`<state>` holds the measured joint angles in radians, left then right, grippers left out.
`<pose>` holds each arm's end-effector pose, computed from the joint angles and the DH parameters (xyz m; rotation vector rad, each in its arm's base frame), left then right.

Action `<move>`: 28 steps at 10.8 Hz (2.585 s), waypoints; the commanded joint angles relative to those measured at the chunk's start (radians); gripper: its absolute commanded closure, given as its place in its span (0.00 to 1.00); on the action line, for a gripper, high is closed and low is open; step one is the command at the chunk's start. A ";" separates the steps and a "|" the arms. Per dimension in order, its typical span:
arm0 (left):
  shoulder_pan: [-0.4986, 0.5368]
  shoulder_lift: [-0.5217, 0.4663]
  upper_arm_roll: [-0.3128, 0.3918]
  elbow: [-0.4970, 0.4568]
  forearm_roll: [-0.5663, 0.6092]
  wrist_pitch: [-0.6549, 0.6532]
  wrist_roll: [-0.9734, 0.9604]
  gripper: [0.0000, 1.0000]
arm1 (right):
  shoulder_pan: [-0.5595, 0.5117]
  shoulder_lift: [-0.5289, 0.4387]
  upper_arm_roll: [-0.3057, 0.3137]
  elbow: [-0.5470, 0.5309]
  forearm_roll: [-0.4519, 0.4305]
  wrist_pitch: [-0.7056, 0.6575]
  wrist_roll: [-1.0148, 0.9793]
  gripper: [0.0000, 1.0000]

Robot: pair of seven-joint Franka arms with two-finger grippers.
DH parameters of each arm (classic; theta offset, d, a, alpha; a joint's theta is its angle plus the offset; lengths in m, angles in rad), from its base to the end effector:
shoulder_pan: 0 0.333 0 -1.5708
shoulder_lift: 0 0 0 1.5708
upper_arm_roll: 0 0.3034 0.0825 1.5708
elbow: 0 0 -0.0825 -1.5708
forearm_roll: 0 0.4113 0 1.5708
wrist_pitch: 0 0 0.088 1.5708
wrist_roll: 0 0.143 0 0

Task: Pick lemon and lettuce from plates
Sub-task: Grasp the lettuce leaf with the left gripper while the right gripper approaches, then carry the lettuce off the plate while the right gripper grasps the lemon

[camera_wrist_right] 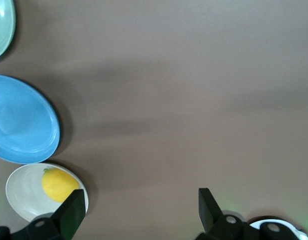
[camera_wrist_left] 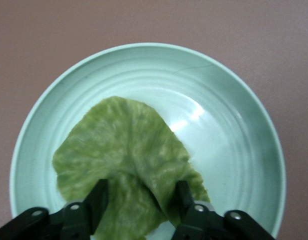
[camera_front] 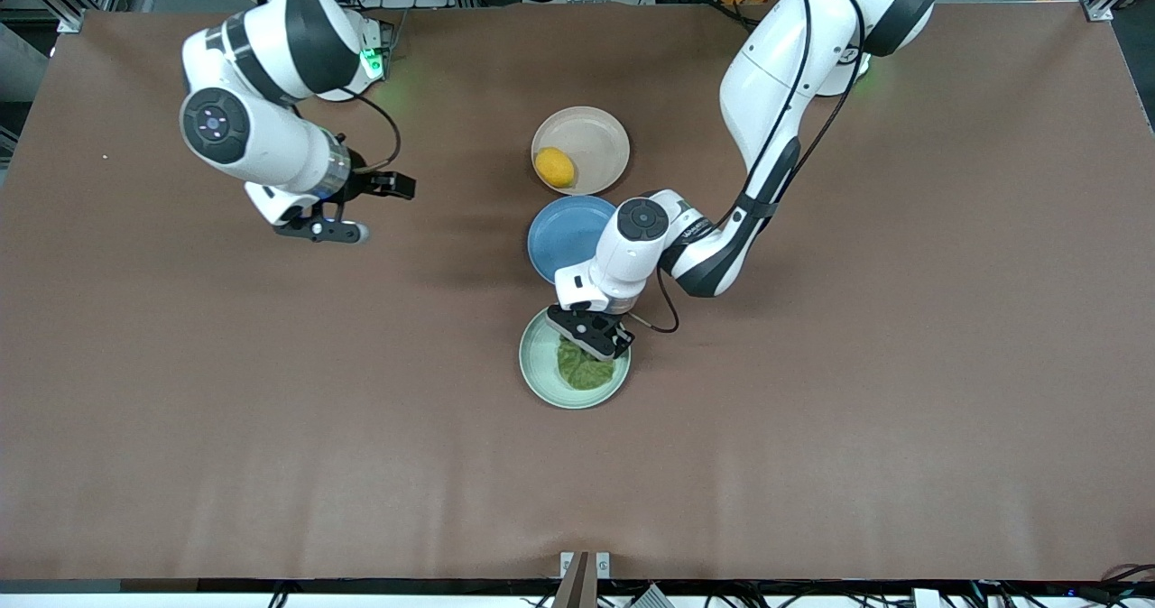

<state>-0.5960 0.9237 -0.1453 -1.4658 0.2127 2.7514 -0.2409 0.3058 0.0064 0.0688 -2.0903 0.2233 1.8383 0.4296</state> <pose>0.5741 -0.5091 0.1092 2.8023 -0.8716 0.4993 0.4854 0.2181 0.3425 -3.0061 0.2142 0.4831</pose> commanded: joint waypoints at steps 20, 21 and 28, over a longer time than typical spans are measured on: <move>0.436 -0.321 0.110 -0.059 -0.291 -0.665 0.342 1.00 | 0.607 0.308 -0.007 -0.088 -0.081 0.572 0.411 0.00; 0.450 -0.304 0.110 -0.056 -0.291 -0.664 0.342 1.00 | 0.618 0.319 -0.007 -0.088 -0.082 0.581 0.413 0.00; 0.509 -0.192 0.108 -0.050 -0.364 -0.615 0.348 0.99 | 0.657 0.388 -0.012 -0.094 -0.111 0.685 0.449 0.25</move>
<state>-0.0874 0.7091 -0.0346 -1.5248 -0.1068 2.1314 0.0852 0.9435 0.3844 0.0696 -2.1846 0.1612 2.5137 0.8520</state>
